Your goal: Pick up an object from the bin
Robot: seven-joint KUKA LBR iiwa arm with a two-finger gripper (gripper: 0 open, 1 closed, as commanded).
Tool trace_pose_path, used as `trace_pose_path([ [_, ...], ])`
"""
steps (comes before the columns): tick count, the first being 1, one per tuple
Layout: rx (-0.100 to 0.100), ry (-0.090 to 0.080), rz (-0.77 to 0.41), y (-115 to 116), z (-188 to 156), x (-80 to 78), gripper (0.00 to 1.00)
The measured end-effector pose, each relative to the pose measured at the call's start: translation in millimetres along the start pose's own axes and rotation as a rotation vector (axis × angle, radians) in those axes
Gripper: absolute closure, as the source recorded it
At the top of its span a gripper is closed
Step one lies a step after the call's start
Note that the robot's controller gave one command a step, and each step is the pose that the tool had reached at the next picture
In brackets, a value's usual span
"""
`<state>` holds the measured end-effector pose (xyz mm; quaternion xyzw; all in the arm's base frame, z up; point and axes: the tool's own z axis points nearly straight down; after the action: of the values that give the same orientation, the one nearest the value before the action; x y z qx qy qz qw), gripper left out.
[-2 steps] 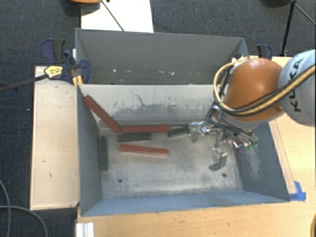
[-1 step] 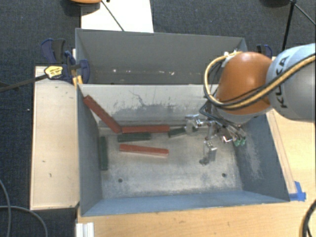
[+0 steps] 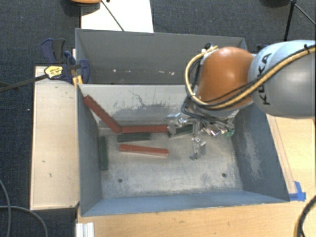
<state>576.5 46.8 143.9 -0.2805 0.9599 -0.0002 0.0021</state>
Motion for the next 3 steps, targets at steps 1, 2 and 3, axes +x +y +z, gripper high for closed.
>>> trace_pose_path([
  [1, -0.002, 0.001, 0.053, 4, 16, -11.5, 0.00],
  [2, -0.001, 0.001, 0.100, 38, 36, -34.5, 0.00],
  [3, -0.002, 0.000, -0.021, 54, 73, -43.7, 1.00],
])
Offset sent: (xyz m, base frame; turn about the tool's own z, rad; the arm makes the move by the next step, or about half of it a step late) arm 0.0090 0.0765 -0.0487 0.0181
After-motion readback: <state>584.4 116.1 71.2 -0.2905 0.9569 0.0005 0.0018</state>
